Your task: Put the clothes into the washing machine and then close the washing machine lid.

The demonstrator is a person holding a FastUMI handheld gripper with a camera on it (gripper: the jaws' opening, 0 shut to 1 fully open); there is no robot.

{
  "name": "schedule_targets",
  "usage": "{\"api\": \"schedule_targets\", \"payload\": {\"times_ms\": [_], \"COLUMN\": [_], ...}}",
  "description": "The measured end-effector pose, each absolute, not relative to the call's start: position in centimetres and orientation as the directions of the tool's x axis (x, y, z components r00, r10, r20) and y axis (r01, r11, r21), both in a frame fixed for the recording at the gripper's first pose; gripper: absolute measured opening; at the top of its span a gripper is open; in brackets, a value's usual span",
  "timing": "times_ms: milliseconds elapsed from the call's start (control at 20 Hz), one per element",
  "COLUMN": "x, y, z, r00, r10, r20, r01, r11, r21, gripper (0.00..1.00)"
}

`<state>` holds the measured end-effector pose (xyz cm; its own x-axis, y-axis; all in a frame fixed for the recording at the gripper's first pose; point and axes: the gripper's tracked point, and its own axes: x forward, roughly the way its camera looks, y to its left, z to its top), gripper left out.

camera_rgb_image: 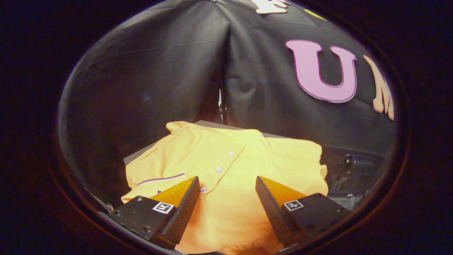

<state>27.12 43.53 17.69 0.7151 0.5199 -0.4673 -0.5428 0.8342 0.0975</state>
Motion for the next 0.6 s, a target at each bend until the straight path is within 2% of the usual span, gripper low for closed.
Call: {"api": "schedule_targets", "payload": {"times_ms": [100,400,450,550,600], "x": [27.6,26.2,26.3,27.0,27.3], "y": [43.9,45.7,45.5,44.0,43.4], "z": [17.5,17.9,18.3,18.9,19.2], "r00": [0.714,0.662,0.657,0.692,0.708], "r10": [0.528,0.613,0.623,0.6,0.592], "r20": [-0.46,-0.431,-0.424,-0.401,-0.385], "r01": [-0.548,-0.583,-0.576,-0.544,-0.539], "r11": [0.83,0.783,0.778,0.799,0.805], "r21": [0.103,0.217,0.251,0.255,0.248], "gripper": [0.92,0.26,0.21,0.04,0.01]}}
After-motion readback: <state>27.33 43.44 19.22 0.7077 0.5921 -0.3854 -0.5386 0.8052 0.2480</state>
